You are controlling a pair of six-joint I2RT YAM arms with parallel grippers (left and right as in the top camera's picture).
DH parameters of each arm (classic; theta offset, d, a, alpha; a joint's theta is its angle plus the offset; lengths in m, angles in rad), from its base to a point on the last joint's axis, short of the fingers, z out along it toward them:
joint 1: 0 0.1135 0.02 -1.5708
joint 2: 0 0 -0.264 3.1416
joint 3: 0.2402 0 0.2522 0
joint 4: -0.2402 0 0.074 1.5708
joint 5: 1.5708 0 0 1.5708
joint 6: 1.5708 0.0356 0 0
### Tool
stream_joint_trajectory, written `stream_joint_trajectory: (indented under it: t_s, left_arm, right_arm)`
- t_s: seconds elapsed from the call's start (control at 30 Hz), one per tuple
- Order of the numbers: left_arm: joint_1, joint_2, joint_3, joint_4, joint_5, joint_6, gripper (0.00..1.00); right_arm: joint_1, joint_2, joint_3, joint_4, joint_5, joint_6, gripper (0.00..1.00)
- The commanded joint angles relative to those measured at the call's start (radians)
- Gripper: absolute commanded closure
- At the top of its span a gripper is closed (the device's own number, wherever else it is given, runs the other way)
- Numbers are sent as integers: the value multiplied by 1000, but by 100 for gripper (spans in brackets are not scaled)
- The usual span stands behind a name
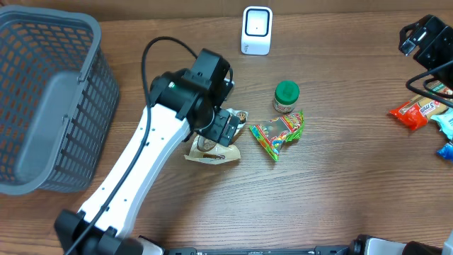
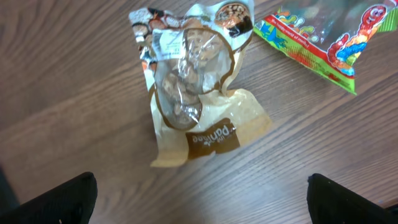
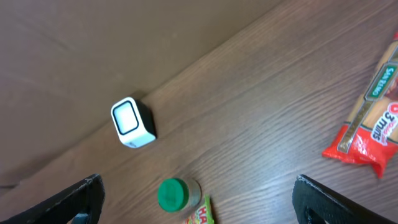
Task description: Scan the item barcode
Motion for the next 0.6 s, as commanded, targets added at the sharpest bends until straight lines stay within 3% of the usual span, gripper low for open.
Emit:
stream_joint_trajectory:
  t_s: [0.0,0.27,0.57]
  left_arm:
    - [0,-56,-91,-1,-8,-111,0]
    - [-2,-169,-338,122,73,-149,0]
    - [-2,-146,-390,258,51,-76,0]
  right_arm:
    - [29,-19,3,0,-1,-21,4]
    - [79,-19,-45,35,-1,-28,4]
    - [79,-19,-64,50,-51,-29,4]
